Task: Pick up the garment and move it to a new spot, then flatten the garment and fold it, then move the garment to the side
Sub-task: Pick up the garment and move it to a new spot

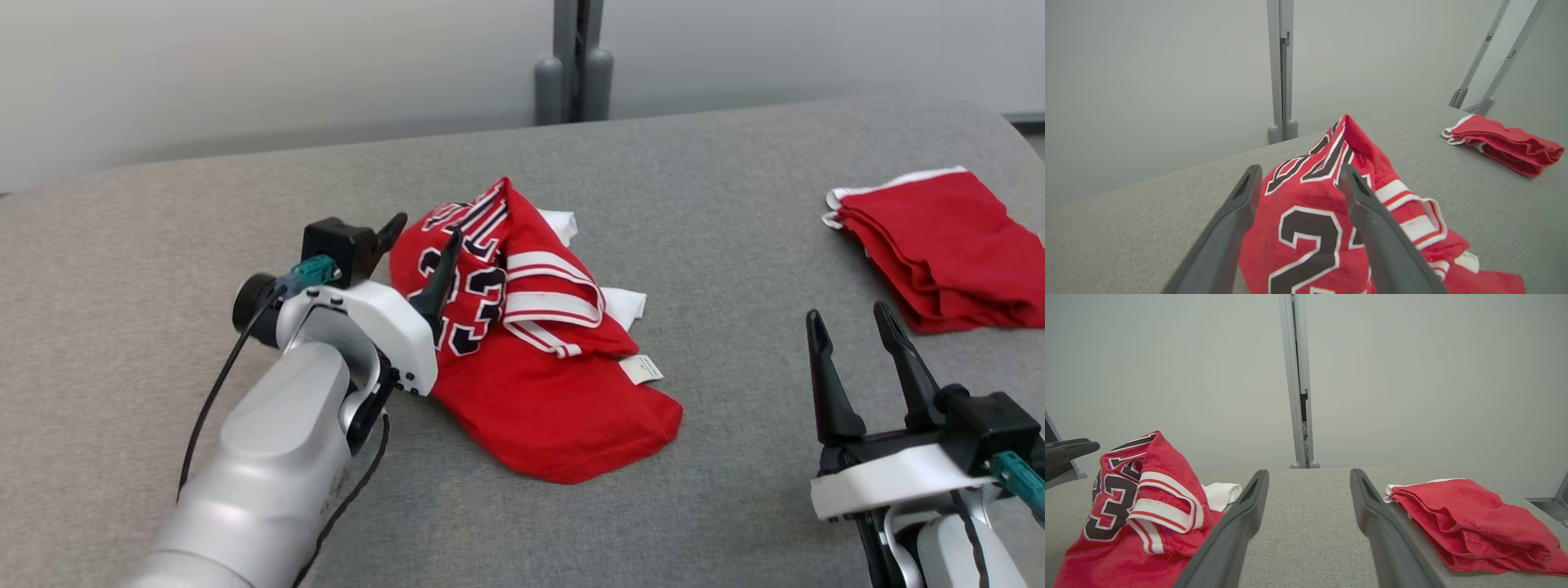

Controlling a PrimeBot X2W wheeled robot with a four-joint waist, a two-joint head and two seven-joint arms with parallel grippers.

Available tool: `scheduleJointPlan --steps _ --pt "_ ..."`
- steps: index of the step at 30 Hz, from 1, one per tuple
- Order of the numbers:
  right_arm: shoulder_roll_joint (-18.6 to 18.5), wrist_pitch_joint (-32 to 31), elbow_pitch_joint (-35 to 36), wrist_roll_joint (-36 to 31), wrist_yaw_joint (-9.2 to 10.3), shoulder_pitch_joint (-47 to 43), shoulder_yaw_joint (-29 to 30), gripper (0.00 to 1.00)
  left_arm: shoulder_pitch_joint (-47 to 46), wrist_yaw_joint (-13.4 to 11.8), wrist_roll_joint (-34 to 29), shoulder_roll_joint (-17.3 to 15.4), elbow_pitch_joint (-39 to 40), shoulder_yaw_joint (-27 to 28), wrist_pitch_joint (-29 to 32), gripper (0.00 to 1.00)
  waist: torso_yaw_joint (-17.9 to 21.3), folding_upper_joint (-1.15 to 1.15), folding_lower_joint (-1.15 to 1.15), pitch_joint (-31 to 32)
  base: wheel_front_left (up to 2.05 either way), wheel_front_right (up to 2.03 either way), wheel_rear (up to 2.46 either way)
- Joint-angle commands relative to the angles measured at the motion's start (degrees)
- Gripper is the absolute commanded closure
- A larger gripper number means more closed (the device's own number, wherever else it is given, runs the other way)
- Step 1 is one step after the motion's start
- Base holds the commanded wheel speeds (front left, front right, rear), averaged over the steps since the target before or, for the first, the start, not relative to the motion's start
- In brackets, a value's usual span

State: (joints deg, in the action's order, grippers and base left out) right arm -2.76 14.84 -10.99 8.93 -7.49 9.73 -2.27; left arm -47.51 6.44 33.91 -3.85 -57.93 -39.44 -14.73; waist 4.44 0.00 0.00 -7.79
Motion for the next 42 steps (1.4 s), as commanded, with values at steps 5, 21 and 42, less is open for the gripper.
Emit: scheduleJointPlan --steps 5,21,42 --pt "-0.3 0.4 -0.2 -0.7 -0.01 -2.4 1.8 0.00 6.0 -2.3 1.5 -0.2 5.8 4.1 -0.5 0.00 -3.7 0.00 0.00 3.7 0.00 0.00 0.00" --pt "-0.3 0.4 -0.9 0.2 -0.01 -7.1 2.2 0.00 35.9 -12.7 -8.3 -3.2 35.9 20.5 -0.4 0.00 -7.2 0.00 0.00 8.2 0.00 0.00 0.00" --pt "-0.3 0.4 -2.0 0.8 -0.01 -7.6 1.4 0.00 43.0 -10.0 -13.5 -0.4 37.6 27.2 -0.4 0.00 -7.6 0.00 0.00 8.9 0.00 0.00 0.00"
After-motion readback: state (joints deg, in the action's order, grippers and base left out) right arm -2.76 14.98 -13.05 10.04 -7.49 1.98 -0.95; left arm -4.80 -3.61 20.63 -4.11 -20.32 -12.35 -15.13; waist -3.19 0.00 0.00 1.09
